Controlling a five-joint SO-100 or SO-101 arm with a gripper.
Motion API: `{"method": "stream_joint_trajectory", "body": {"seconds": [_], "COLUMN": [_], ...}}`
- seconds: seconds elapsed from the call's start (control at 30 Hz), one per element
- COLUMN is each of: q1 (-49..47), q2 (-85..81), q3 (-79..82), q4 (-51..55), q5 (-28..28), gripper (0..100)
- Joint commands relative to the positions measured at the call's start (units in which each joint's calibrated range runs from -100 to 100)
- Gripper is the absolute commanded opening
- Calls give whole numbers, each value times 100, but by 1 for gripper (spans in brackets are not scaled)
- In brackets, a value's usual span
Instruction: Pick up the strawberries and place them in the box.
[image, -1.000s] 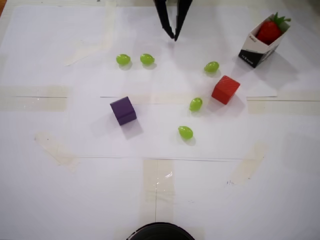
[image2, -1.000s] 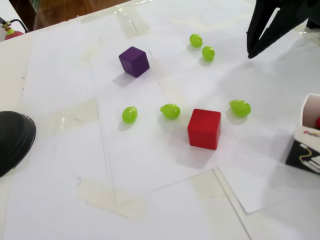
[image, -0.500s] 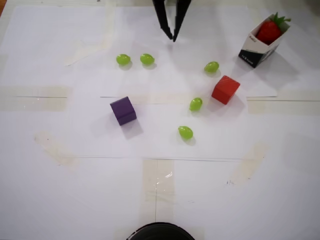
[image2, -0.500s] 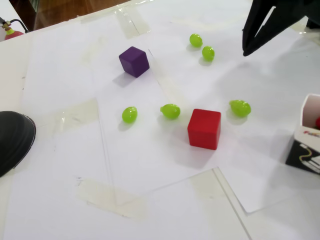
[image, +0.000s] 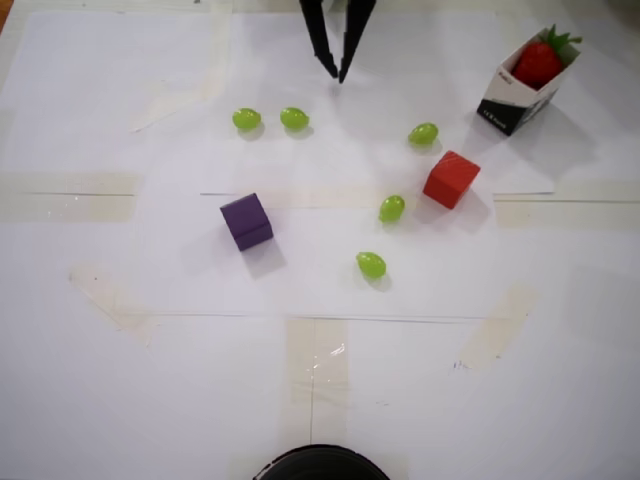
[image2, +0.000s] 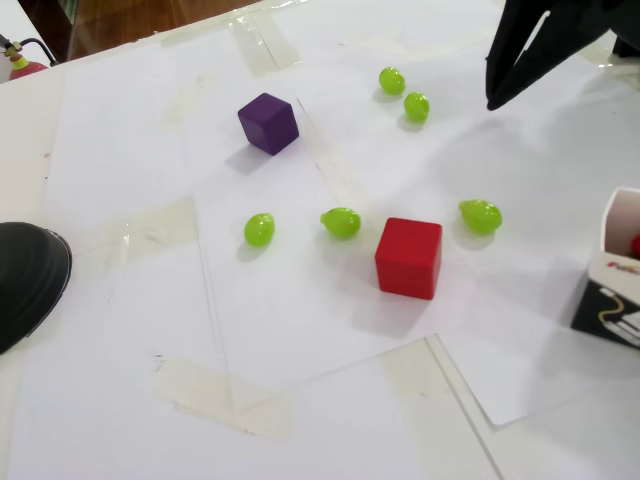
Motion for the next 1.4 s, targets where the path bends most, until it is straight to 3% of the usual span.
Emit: {"method": "stream_joint_trajectory", "body": {"seconds": [0.0, 1.37], "q1": [-266, -281], "q2": [-68, -68], "q3": [0, 0], "q4": [49, 1454], "q5": [-103, -103], "gripper": [0, 0]}}
